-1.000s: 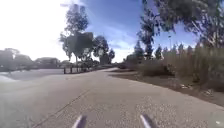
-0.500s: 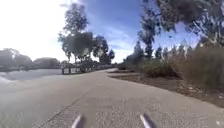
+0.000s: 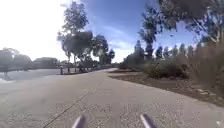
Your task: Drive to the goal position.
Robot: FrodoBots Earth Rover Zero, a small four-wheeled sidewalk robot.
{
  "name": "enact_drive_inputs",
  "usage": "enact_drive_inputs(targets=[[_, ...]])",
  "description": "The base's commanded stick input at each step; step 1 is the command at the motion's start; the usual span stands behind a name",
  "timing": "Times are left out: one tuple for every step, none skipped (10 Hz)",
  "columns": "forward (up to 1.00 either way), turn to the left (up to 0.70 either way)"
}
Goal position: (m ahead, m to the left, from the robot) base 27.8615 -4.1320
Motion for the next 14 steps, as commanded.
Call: enact_drive_inputs(targets=[[0.70, 0.00], [0.70, 0.00], [0.70, 0.00], [0.70, 0.00], [0.70, 0.00], [0.70, 0.00], [0.70, 0.00], [0.70, 0.35], [0.70, 0.35], [0.70, 0.35], [0.70, 0.35], [0.70, 0.35], [0.70, 0.35], [0.70, 0.35]])
